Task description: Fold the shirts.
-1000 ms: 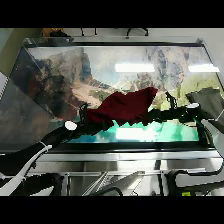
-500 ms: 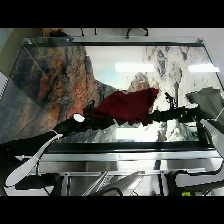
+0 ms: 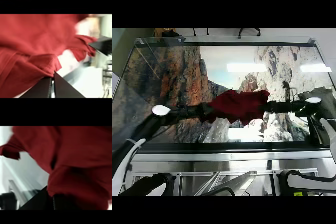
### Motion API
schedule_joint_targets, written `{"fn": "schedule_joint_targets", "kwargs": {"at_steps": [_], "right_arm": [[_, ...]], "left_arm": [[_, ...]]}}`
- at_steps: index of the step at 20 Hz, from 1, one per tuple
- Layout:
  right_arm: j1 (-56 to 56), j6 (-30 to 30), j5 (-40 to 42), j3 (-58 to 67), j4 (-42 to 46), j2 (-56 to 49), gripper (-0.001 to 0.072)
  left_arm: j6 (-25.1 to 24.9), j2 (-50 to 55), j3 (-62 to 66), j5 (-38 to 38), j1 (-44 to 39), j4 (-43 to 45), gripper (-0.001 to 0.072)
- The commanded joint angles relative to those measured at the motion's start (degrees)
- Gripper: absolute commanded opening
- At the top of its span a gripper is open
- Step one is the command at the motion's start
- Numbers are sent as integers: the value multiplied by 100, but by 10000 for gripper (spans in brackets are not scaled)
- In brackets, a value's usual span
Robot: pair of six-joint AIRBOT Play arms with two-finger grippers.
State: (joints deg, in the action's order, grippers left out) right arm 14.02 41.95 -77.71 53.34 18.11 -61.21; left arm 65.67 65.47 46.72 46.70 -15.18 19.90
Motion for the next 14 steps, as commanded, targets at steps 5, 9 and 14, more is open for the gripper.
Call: {"fn": "schedule_joint_targets", "kwargs": {"at_steps": [5, 9, 14], "right_arm": [[1714, 343, -1700, 3552, -3742, 1322, 28], [2170, 345, -1086, 5335, -4463, 1445, 28], [2168, 284, -160, 6297, -2507, 1429, 28]], "left_arm": [[195, -2549, 2859, 1419, 2124, -46, 10], [92, -3263, 4120, 1491, 3775, 15, 11], [-2, -3270, 4627, 1888, 5650, 107, 11]]}}
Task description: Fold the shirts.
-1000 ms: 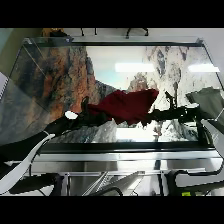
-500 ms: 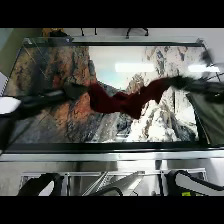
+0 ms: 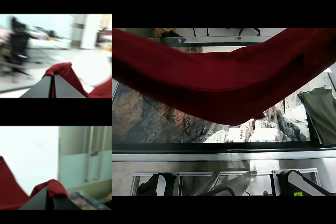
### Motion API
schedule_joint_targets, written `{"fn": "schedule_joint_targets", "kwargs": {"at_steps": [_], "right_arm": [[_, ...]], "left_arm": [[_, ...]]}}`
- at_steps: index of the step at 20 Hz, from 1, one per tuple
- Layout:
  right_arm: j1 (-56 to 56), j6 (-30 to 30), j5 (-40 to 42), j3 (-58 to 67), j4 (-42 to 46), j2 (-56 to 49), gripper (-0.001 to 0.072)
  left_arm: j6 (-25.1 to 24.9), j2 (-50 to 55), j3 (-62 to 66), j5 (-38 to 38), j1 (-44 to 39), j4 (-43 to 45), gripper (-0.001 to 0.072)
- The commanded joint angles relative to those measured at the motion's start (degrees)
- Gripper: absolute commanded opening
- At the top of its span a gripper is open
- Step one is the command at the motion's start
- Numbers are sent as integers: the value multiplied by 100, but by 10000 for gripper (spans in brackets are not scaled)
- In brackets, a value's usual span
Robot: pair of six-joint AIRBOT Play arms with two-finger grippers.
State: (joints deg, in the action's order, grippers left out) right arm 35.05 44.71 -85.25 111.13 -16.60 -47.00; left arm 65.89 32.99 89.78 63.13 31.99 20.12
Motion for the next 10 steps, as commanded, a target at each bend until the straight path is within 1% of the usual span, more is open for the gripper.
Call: {"fn": "schedule_joint_targets", "kwargs": {"at_steps": [1, 3, 5, 6, 7, 8, 10], "right_arm": [[63, 79, 682, 483, 1237, -81, 27], [37, 120, 656, 251, 1276, -398, 28], [-398, 101, 535, -144, 1307, -879, 28], [-868, -9, 544, -367, 1458, -1196, 28], [-1335, -61, 625, -538, 1786, -1515, 28], [-1768, -57, 807, -675, 2288, -1884, 28], [-2341, -55, 1419, -804, 3176, -2719, 28]], "left_arm": [[-22, 155, 210, 243, 920, -7, 11], [-219, 605, -120, 439, 699, -236, 11], [-428, 1239, -542, 603, -68, -210, 11], [-577, 1585, -767, 525, -542, -195, 11], [-717, 2004, -973, 374, -1016, -116, 11], [-756, 2400, -1150, 151, -1386, 35, 11], [-756, 3329, -1353, -463, -1941, 632, 11]]}}
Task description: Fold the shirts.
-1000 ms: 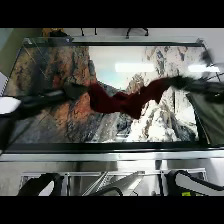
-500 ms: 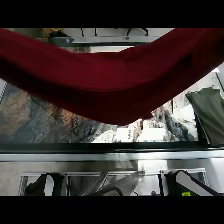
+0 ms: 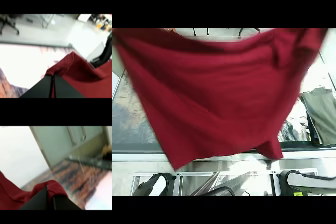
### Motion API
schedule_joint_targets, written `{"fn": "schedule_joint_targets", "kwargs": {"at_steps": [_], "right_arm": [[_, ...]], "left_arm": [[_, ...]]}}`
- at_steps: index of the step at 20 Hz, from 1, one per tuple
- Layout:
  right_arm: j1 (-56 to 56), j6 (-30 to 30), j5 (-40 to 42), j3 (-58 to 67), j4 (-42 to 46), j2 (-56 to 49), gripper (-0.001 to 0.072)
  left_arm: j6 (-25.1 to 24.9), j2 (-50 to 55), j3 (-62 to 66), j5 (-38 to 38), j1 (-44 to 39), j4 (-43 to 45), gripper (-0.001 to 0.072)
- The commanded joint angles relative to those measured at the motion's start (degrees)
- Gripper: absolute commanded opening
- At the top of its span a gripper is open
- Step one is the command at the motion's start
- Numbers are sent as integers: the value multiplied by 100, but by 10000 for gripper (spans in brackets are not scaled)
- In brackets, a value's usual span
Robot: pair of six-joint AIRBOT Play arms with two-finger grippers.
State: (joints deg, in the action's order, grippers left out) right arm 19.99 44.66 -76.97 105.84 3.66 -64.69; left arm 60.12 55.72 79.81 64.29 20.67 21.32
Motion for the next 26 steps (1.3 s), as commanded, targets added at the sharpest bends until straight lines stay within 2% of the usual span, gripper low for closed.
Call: {"fn": "schedule_joint_targets", "kwargs": {"at_steps": [1, 4, 5, 6, 7, 8, 9, 12, 13, 16, 20, 23, 26], "right_arm": [[-990, -50, 922, -275, 1355, -1436, 28], [-1119, -57, 1497, -273, 940, -2682, 39], [-1119, -61, 1558, -271, 688, -3003, 173], [-1108, -127, 1558, -271, 444, -3281, 381], [-1073, -138, 1502, -271, 372, -3453, 417], [-1001, -136, 1386, -271, 431, -3541, 417], [-898, -133, 1185, -271, 555, -3543, 417], [-334, 181, 72, -271, 1204, -3335, 409], [-122, 374, -275, -271, 1644, -3250, 365], [446, 1027, -1226, -341, 3228, -3095, 369], [852, 1370, -2015, -769, 4542, -3082, 369], [802, 1220, -1980, -1408, 4642, -3082, 369], [612, 1102, -1797, -1897, 4656, -3082, 368]], "left_arm": [[-173, 1620, -330, -824, -975, 734, 11], [-168, 3248, 232, -684, -1069, 728, 11], [-157, 3764, 555, -509, -1069, 658, 12], [-131, 4166, 841, -299, -1067, 522, 20], [-46, 4509, 1134, -9, -1036, 385, 380], [157, 4739, 1386, 227, -1005, 358, 688], [343, 4933, 1668, 586, -960, 365, 661], [962, 5093, 2149, 1644, -686, 682, 660], [1158, 5034, 2138, 1976, -616, 927, 660], [1456, 4433, 1222, 2612, -540, 1891, 660], [1421, 3077, -1344, 1987, -538, 2752, 661], [1381, 2371, -3014, 1486, -511, 2863, 661], [1193, 1847, -4072, 1196, -328, 2874, 661]]}}
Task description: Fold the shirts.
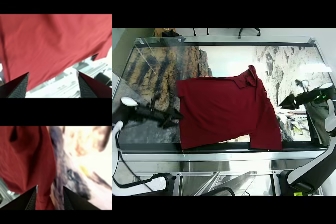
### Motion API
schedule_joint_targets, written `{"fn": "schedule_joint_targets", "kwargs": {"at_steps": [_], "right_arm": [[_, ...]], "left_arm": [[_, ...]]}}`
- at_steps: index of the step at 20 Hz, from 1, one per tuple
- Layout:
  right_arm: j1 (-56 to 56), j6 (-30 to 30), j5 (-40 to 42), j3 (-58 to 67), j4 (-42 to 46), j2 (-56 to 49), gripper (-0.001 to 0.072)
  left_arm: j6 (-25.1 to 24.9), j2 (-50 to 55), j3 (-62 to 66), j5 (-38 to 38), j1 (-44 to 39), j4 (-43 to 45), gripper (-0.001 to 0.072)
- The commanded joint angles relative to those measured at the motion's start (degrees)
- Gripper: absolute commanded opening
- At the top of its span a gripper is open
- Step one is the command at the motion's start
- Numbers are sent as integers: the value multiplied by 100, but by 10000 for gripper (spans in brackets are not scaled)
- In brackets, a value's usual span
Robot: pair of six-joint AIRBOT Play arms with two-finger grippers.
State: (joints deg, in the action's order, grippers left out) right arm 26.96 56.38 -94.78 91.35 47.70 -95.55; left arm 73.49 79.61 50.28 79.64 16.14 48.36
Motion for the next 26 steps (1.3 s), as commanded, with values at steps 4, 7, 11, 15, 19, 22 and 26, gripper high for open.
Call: {"fn": "schedule_joint_targets", "kwargs": {"at_steps": [4, 7, 11, 15, 19, 22, 26], "right_arm": [[-417, -107, 199, -671, 243, 2, 369], [-721, -111, 260, -671, 243, 2, 368], [-885, -105, 146, -667, 227, 7, 220], [-885, -83, 70, -667, 153, 122, 92], [-872, -83, 68, -664, 157, 376, 54], [-872, -15, 59, -664, 155, 640, 28], [-833, 0, -20, -538, -385, 1440, 27]], "left_arm": [[-387, -1139, -1777, -334, 802, 179, 660], [-420, -1554, -1989, -450, 1379, 501, 660], [-466, -1679, -2455, -835, 1467, 243, 661], [-601, -1126, -2686, -1390, 647, -157, 660], [-811, -273, -2249, -1915, -584, -914, 358], [-798, 103, -1528, -1429, -1145, -916, 10], [-555, -459, -284, -595, -1294, -1268, 9]]}}
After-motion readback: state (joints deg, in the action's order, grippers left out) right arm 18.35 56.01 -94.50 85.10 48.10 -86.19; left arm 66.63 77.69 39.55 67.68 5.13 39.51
